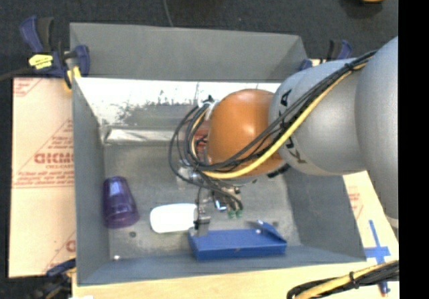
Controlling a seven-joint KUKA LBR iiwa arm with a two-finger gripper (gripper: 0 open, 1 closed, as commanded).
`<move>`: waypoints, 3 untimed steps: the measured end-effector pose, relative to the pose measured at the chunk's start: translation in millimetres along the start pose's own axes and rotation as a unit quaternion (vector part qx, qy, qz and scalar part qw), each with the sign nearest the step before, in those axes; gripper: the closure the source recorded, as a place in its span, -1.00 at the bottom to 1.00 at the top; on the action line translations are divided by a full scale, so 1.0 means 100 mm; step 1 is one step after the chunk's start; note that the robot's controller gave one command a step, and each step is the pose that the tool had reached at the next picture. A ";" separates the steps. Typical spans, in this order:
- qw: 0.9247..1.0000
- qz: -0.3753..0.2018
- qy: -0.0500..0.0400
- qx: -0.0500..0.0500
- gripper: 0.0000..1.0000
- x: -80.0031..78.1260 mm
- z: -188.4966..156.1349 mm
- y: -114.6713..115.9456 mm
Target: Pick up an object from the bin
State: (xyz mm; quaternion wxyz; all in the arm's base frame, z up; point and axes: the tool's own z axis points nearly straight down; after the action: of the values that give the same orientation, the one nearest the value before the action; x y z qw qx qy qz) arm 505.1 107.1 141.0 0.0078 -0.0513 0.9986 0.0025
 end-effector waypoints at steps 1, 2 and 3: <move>0.998 -0.056 0.000 0.000 -1.00 -0.22 0.51 -0.14; 1.000 0.031 0.001 0.000 -1.00 -0.02 0.64 -0.10; 1.000 -0.026 -0.002 0.000 1.00 0.03 0.70 0.05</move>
Offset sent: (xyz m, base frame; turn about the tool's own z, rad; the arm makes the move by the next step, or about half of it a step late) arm -0.0092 -0.0067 -0.0710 0.1258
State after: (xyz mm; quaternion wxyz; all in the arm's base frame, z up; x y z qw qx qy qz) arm 502.5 111.8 71.2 0.0099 -0.0770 0.9970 0.0027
